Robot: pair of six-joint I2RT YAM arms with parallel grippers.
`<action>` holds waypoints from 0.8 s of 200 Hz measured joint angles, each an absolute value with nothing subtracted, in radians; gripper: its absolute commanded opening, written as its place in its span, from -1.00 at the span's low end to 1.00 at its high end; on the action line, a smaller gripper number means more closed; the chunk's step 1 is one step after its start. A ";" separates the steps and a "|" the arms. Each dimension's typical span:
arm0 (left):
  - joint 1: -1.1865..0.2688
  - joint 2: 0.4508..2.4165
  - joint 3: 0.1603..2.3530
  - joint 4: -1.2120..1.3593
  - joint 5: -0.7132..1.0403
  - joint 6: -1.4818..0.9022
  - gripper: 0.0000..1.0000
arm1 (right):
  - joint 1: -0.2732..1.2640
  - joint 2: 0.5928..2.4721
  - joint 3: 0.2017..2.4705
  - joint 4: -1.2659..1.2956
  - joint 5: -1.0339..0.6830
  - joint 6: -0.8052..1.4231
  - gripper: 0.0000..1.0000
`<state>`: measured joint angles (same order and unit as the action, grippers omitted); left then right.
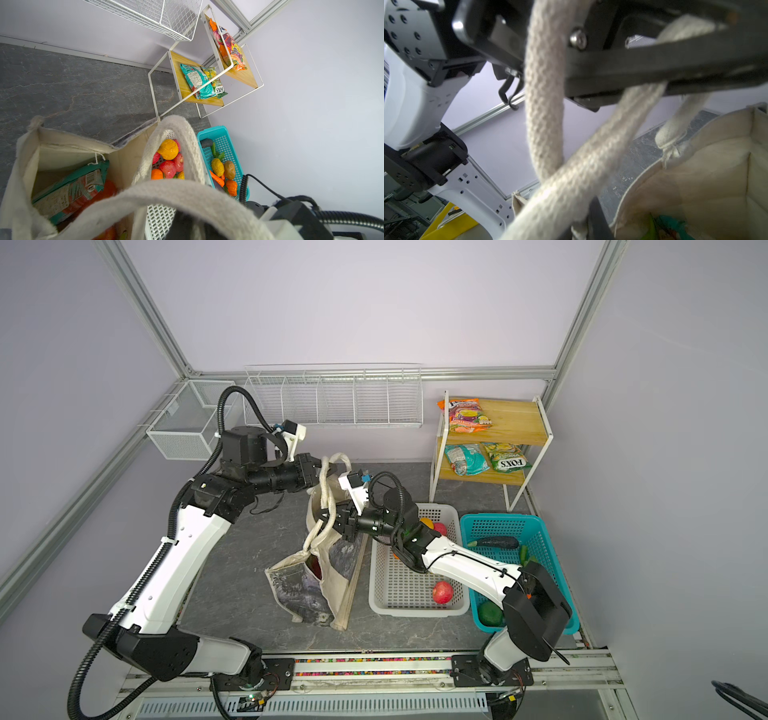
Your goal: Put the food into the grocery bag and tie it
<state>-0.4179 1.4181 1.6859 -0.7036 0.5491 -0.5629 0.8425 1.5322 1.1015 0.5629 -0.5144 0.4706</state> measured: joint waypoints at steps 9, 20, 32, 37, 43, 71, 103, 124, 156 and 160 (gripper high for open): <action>-0.413 1.415 1.686 -0.710 0.551 -0.563 -1.00 | 0.842 1.518 1.090 0.537 -0.508 0.453 -0.80; -0.407 1.409 1.686 -0.719 0.551 -0.563 -1.00 | 0.842 1.502 1.083 0.501 -0.500 0.427 -0.80; -0.402 1.403 1.686 -0.728 0.551 -0.563 -1.00 | 0.842 1.488 1.082 0.466 -0.489 0.402 -0.80; -0.400 1.400 1.686 -0.731 0.552 -0.563 -1.00 | 0.842 1.481 1.082 0.449 -0.485 0.390 -0.80; -0.398 1.396 1.686 -0.735 0.554 -0.563 -1.00 | 0.843 1.474 1.082 0.432 -0.480 0.377 -0.80; -0.397 1.386 1.687 -0.744 0.558 -0.563 -1.00 | 0.846 1.449 1.086 0.366 -0.459 0.326 -0.69; -0.397 1.385 1.686 -0.738 0.559 -0.564 -1.00 | 0.848 1.459 1.134 0.312 -0.461 0.297 -0.53; -0.397 1.380 1.684 -0.728 0.558 -0.564 -1.00 | 0.855 1.495 1.189 0.303 -0.461 0.298 -0.36; -0.399 1.374 1.679 -0.717 0.558 -0.565 -1.00 | 0.862 1.544 1.245 0.303 -0.447 0.316 0.01; -0.400 1.374 1.679 -0.716 0.558 -0.565 -1.00 | 0.862 1.549 1.251 0.304 -0.444 0.315 0.06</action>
<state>-0.3996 1.3739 1.6787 -0.7162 0.5579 -0.5648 0.8623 1.5486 1.2507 0.3042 -0.4442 0.3149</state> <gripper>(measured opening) 0.081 0.457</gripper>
